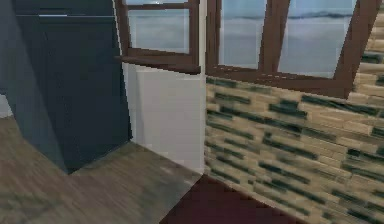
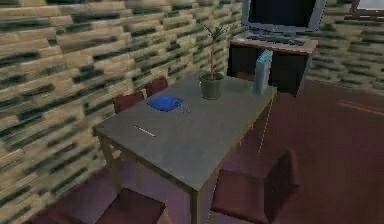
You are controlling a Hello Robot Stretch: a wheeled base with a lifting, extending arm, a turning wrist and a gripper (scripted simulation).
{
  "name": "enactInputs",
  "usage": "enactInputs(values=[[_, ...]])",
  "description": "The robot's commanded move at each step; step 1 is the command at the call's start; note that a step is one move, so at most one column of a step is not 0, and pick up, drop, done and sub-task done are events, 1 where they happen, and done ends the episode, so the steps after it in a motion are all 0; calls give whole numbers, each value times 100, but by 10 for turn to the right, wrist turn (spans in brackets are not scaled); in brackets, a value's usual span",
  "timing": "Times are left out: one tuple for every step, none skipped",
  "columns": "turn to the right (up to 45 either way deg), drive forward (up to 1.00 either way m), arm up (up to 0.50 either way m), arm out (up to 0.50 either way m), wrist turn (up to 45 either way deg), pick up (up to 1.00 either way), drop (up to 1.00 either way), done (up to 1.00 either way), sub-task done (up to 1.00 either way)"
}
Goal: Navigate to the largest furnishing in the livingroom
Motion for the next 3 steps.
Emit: enactInputs(values=[[0,75,0,0,0,0,0,0,0],[450,0,0,0,0,0,0,0,0],[450,0,0,0,0,0,0,0,0]])
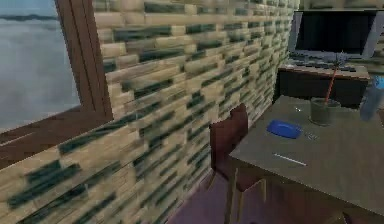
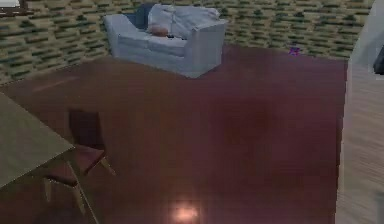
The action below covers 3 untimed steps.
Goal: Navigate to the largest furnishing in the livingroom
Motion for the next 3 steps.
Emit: enactInputs(values=[[450,0,0,0,0,0,0,0,0],[420,0,0,0,0,0,0,0,0],[0,100,0,0,0,0,0,0,0]])
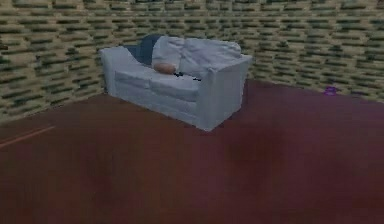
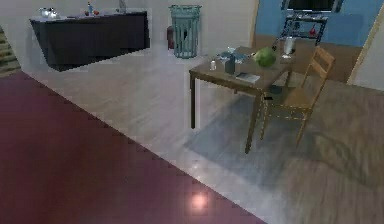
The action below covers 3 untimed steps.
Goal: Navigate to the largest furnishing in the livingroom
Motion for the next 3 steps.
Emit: enactInputs(values=[[0,70,0,0,0,0,0,0,0],[-450,0,0,0,0,0,0,0,0],[-30,0,0,0,0,0,0,0,0]])
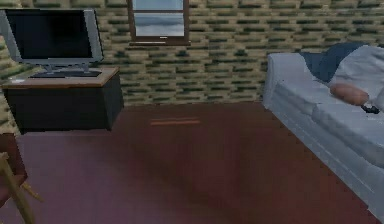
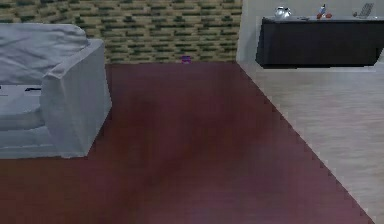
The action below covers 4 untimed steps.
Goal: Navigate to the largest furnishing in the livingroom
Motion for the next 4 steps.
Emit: enactInputs(values=[[0,50,0,0,0,0,0,0,0],[-390,0,0,0,0,0,0,0,0],[0,60,0,0,0,0,0,0,0],[-30,0,0,0,0,0,0,0,0]])
